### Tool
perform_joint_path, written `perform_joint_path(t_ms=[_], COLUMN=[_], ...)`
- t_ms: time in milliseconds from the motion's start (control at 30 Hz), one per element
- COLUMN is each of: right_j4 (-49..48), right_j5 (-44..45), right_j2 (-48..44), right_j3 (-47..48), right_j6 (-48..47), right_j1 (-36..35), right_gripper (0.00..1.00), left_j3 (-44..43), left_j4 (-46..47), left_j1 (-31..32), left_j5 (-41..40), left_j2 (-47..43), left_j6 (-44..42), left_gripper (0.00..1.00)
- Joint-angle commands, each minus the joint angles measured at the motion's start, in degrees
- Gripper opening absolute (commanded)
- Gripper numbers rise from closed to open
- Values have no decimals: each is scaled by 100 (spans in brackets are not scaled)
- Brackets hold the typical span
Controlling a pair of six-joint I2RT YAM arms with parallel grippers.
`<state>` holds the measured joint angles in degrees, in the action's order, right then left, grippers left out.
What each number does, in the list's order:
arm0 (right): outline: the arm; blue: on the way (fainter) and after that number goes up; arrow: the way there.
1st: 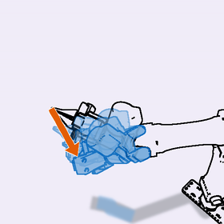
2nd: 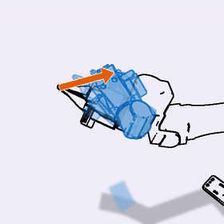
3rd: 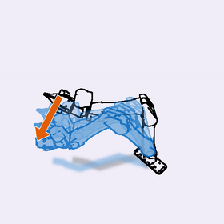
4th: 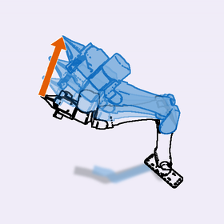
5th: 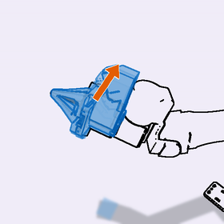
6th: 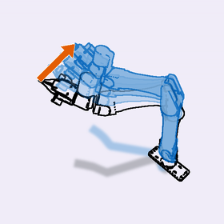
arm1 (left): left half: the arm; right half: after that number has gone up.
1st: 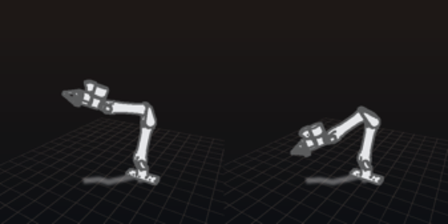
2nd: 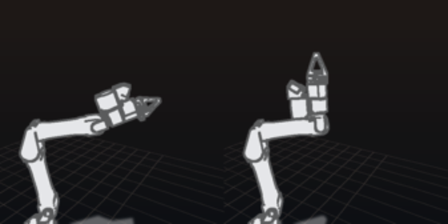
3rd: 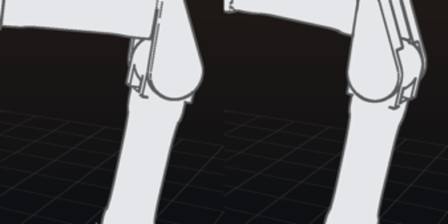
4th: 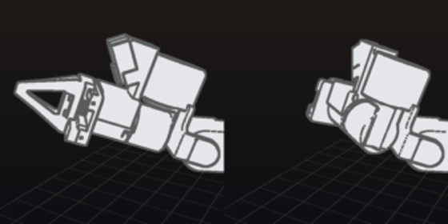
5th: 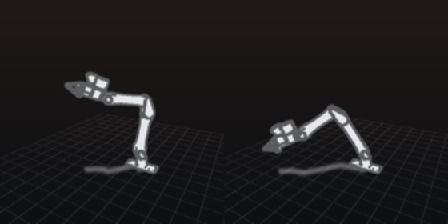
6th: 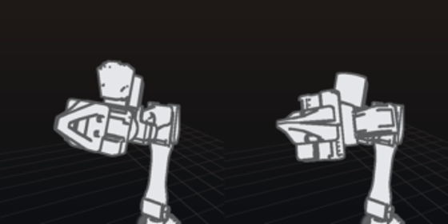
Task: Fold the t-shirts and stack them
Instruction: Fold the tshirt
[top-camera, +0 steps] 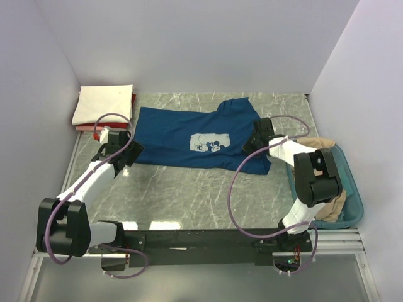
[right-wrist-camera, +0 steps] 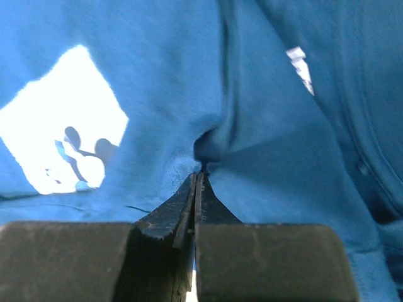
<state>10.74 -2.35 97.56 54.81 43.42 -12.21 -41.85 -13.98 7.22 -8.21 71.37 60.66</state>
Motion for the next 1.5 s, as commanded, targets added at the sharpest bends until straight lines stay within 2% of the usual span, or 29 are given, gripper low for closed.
perform_joint_path(t_ms=[0, 667, 967, 1100, 1133, 1167, 1233, 1267, 1367, 1467], right_j4=[-2, 508, 596, 674, 701, 745, 841, 929, 1105, 1184], right_j5=[50, -117, -195, -240, -240, -266, -292, -301, -301, -310], right_j2=[105, 1582, 1951, 2100, 2127, 2162, 2223, 2232, 2092, 1662], right_j3=[565, 2991, 3405, 3554, 3615, 3738, 3888, 4028, 4108, 3785], right_j6=[-79, -615, -1036, -1195, -1239, -1344, -1406, -1459, -1468, -1311], right_j1=[43, -335, -511, -520, -520, -520, -520, -511, -511, -502], right_gripper=[0, 0, 0, 0, 3, 12, 23, 32, 45, 47], left_j3=[27, 45, 19, -174, -210, -236, -271, -272, -184, -61], left_j4=[185, 211, 291, 72, 36, 1, -69, -79, -96, 43], left_j1=[25, 25, 25, 25, 25, 25, 25, 25, -10, -168], left_j5=[56, 39, 12, -294, -322, -365, -471, -506, -682, -753], left_j2=[-115, -1, 253, 473, 552, 588, 632, 632, 597, 553], left_j6=[-99, -134, 165, 428, 464, 481, 534, 552, 578, 587], left_gripper=[56, 57, 57, 57, 57, 57, 58, 58, 59, 59])
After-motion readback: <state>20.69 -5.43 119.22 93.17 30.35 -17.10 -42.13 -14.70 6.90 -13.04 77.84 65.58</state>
